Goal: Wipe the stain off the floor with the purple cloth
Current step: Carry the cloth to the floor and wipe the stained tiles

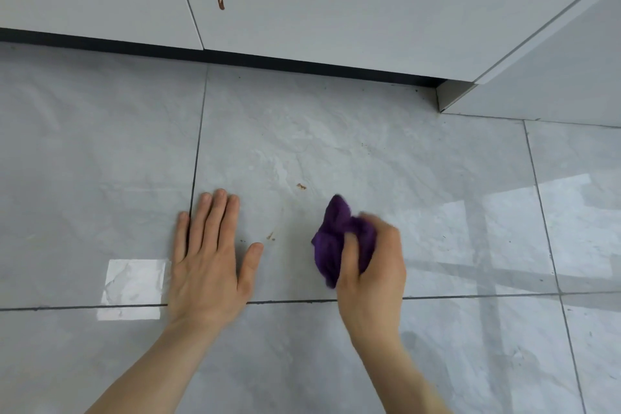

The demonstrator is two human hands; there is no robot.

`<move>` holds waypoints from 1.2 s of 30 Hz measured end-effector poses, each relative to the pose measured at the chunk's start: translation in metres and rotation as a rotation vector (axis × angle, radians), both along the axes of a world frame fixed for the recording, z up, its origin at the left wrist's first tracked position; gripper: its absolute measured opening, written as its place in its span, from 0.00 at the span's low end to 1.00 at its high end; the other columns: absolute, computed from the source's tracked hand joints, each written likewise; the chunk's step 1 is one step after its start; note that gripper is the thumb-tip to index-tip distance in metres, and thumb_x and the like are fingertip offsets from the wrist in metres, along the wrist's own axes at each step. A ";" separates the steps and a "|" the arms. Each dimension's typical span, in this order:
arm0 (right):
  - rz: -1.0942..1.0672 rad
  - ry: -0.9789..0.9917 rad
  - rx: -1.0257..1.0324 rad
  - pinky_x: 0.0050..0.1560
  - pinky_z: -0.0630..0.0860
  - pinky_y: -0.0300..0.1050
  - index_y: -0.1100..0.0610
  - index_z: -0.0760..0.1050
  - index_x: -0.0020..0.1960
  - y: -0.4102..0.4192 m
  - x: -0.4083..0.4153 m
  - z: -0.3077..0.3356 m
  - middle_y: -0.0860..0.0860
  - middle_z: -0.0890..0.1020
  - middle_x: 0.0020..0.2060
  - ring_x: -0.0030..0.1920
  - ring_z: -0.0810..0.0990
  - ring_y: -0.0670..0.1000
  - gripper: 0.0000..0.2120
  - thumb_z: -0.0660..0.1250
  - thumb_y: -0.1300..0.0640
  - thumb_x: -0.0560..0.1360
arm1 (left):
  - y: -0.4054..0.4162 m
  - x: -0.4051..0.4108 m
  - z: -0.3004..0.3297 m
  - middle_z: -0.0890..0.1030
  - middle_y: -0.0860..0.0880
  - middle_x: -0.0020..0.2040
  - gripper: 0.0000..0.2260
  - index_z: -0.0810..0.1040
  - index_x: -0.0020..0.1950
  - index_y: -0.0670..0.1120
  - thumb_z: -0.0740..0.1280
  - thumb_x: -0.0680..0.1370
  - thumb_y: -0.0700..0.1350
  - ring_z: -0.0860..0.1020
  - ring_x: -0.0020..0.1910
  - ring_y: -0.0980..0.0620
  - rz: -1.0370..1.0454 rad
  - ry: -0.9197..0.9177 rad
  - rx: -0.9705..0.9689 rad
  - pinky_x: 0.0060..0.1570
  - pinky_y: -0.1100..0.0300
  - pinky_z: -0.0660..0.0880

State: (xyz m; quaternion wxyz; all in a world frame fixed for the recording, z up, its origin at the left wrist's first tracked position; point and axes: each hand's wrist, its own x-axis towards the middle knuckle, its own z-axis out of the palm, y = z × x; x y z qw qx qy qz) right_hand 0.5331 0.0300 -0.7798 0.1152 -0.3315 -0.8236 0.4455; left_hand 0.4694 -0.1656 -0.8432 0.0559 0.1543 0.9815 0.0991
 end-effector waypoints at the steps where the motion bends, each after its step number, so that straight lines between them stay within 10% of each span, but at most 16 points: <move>1: -0.090 0.012 -0.078 0.47 0.82 0.52 0.38 0.70 0.56 0.003 -0.011 0.005 0.40 0.78 0.52 0.50 0.82 0.46 0.07 0.62 0.48 0.81 | 0.000 0.000 0.001 0.55 0.46 0.85 0.34 0.54 0.84 0.44 0.44 0.83 0.62 0.50 0.85 0.47 -0.001 -0.002 -0.001 0.82 0.42 0.51; 6: -0.250 0.036 -0.267 0.49 0.77 0.42 0.41 0.67 0.53 0.001 -0.064 0.002 0.44 0.80 0.51 0.49 0.80 0.40 0.03 0.56 0.47 0.85 | 0.001 0.000 0.003 0.56 0.46 0.85 0.34 0.55 0.84 0.44 0.44 0.83 0.62 0.51 0.85 0.46 0.001 -0.007 0.000 0.81 0.40 0.53; 9: -0.126 0.030 -0.217 0.61 0.76 0.52 0.50 0.71 0.60 -0.012 -0.091 -0.007 0.52 0.80 0.59 0.60 0.79 0.52 0.10 0.54 0.49 0.85 | 0.001 0.000 0.005 0.55 0.46 0.85 0.34 0.54 0.84 0.43 0.44 0.83 0.62 0.50 0.85 0.46 -0.003 -0.016 -0.008 0.81 0.40 0.53; 14: 0.426 -0.241 0.476 0.82 0.46 0.63 0.53 0.63 0.80 -0.031 -0.091 -0.042 0.55 0.57 0.83 0.84 0.44 0.60 0.30 0.53 0.38 0.84 | 0.001 0.000 0.006 0.56 0.45 0.85 0.34 0.55 0.83 0.42 0.44 0.84 0.61 0.50 0.85 0.46 -0.002 -0.033 -0.012 0.80 0.39 0.54; 36: 0.674 -0.236 0.767 0.73 0.48 0.81 0.36 0.63 0.78 0.012 0.027 -0.057 0.49 0.62 0.82 0.84 0.52 0.58 0.35 0.58 0.23 0.74 | -0.001 -0.001 0.005 0.53 0.47 0.86 0.36 0.51 0.84 0.45 0.43 0.82 0.65 0.48 0.85 0.48 -0.009 -0.043 -0.026 0.82 0.42 0.50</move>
